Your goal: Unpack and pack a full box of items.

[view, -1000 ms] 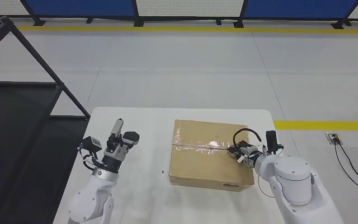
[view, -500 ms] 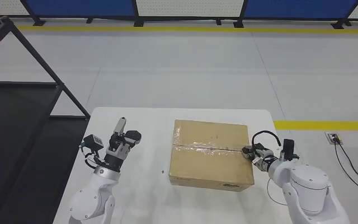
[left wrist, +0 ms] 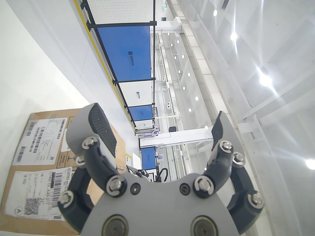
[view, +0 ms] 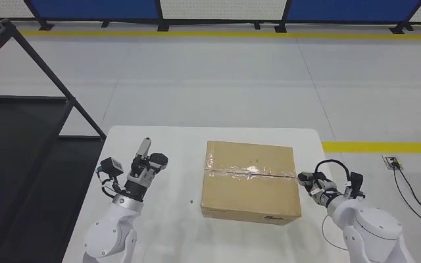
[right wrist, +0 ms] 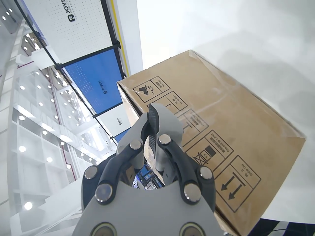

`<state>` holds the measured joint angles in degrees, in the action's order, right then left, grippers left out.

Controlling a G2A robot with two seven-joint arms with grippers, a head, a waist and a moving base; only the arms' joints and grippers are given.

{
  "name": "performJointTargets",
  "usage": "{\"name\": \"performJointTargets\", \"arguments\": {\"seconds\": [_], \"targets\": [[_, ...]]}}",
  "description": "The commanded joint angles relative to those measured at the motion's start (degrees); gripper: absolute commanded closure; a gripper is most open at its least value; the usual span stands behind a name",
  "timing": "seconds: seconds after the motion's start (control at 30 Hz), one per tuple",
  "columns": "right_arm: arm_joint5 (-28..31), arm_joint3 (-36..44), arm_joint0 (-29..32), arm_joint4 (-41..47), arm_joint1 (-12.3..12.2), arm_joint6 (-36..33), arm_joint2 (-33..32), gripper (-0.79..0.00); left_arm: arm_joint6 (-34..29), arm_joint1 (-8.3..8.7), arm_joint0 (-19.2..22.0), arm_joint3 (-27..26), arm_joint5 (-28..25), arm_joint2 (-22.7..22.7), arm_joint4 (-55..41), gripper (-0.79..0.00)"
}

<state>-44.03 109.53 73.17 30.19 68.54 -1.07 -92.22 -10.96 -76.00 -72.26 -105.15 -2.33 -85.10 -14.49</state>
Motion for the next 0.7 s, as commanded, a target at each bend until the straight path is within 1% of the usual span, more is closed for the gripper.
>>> {"name": "performJointTargets", "arguments": {"seconds": [0.0, 0.17, 0.33, 0.47, 0.67], "targets": [[-0.58, -0.32, -0.09, -0.31, -0.1, -1.04, 0.34, 0.0, 0.06, 0.0, 0.03, 0.02, -0.01, 0.08, 0.02, -0.785], [-1.98, -2.47, -2.23, -2.26, -0.45, -4.39, 2.19, 0.0, 0.22, 0.0, 0.09, 0.05, -0.02, 0.24, 0.06, -0.785], [-1.39, -4.3, -4.05, -3.54, -0.67, -6.95, 3.69, 0.0, 0.35, 0.01, -0.12, -0.11, -0.2, 0.17, 0.01, -0.785], [1.34, -3.65, -3.47, -3.62, -0.57, -4.76, 2.96, 0.0, 0.37, 0.04, -0.44, -0.33, -0.36, -0.02, -0.1, -0.785], [8.02, 2.05, 1.73, -3.04, -0.14, 0.73, 1.12, 0.0, 0.2, 0.07, -0.57, -0.77, -0.56, 0.01, -0.14, -0.785]]}}
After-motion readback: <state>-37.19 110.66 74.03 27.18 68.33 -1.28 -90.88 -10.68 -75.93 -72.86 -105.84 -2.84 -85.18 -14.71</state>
